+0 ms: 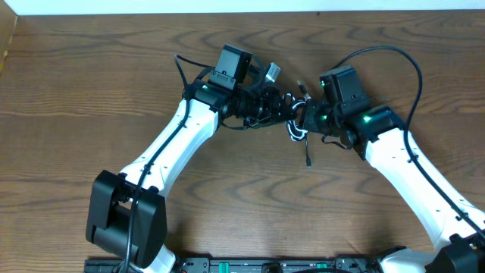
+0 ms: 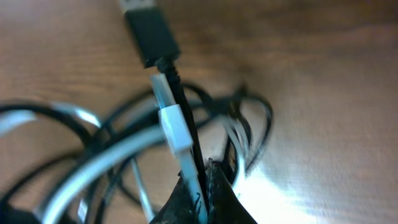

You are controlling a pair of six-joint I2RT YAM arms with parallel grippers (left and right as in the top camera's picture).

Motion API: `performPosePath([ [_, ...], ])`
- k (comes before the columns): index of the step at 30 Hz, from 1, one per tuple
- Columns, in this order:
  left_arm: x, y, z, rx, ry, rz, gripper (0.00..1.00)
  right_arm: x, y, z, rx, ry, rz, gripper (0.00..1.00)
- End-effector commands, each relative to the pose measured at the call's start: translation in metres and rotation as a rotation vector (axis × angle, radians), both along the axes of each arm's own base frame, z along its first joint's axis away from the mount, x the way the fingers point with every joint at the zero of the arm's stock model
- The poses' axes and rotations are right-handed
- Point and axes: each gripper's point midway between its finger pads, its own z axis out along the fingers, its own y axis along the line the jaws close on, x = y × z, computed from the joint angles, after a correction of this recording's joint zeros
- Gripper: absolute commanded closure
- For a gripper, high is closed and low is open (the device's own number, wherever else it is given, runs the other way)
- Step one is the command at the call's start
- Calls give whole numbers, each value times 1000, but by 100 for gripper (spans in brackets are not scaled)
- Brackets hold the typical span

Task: Untangle cables

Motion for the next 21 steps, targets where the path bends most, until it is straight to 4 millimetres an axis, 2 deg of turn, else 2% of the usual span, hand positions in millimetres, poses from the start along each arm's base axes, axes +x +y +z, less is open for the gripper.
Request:
performPosePath([
  [1, -15, -7, 11, -86, 27, -81, 93, 7, 3, 6, 34, -14, -38, 99],
  [6, -12, -12, 26, -158, 76, -67, 93, 7, 16, 12, 105, -18, -6, 99],
  [11, 9, -13, 58, -287, 94, -29, 92, 10, 20, 17, 143, -24, -20, 99],
  [13, 12, -15, 69, -327, 92, -33, 93, 15, 28, 25, 183, -54, 3, 94],
  [14, 13, -16, 75, -348, 95, -36, 93, 17, 32, 29, 203, -70, 17, 89],
  [16, 14, -17, 80, -364, 95, -40, 93, 22, 37, 37, 238, -96, 33, 56],
  [17, 15, -17, 81, -366, 88, -39, 93, 24, 32, 38, 246, -98, 24, 36],
  [19, 17, -15, 81, -366, 87, -31, 93, 26, 20, 41, 264, -90, 17, 28],
  [21, 23, -9, 80, -365, 83, -12, 92, 26, 9, 49, 299, -99, 54, 27],
])
